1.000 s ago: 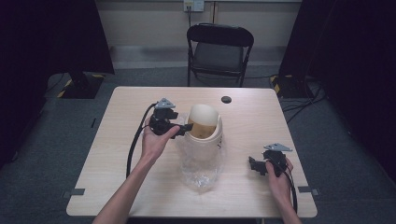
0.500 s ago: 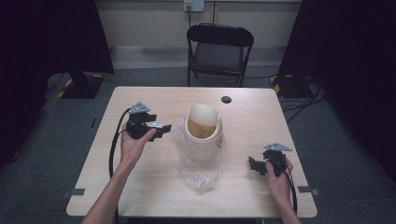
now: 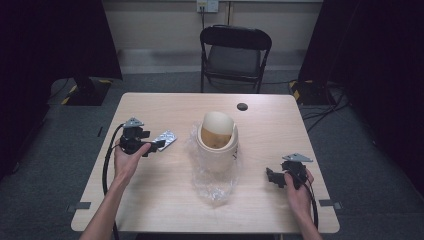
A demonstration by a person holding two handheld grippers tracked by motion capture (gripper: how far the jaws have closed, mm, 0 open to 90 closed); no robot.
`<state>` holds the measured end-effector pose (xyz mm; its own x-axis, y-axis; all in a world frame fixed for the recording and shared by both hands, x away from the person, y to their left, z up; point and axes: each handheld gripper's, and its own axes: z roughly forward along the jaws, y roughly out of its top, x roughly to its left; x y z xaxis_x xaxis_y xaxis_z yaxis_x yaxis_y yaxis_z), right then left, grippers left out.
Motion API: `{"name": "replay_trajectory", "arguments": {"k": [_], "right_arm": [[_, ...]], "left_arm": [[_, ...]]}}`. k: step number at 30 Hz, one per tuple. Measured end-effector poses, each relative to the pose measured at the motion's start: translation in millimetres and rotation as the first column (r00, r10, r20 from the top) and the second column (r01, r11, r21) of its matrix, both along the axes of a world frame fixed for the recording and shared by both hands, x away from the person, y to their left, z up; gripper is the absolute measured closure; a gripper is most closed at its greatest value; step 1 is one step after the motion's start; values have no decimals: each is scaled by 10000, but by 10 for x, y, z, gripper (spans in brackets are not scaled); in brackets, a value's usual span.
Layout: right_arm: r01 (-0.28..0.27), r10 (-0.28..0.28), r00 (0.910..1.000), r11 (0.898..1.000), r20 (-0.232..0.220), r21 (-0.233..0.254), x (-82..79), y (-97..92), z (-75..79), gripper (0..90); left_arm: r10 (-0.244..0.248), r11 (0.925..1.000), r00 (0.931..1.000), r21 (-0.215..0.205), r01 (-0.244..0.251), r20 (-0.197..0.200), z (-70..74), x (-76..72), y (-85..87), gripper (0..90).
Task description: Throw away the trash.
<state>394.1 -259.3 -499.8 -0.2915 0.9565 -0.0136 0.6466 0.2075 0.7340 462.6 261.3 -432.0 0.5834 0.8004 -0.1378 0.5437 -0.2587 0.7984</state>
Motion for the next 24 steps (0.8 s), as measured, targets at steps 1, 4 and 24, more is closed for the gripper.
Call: {"name": "replay_trajectory", "arguments": {"k": [1,4,24], "right_arm": [[-1,1,10000,10000,0,3,0,0,0,126],[8,-8,10000,10000,-4,4,0,0,0,126],[0,0,10000,10000,-1,3,0,0,0,126]], "left_arm": [[-11,10000,10000,65,11,5,-11,9,4,166],[28,10000,10000,-6,-28,-71,-60,51,10,168],[202,9944,9990,1049,-160,-395,-539,398,24,203]]}}
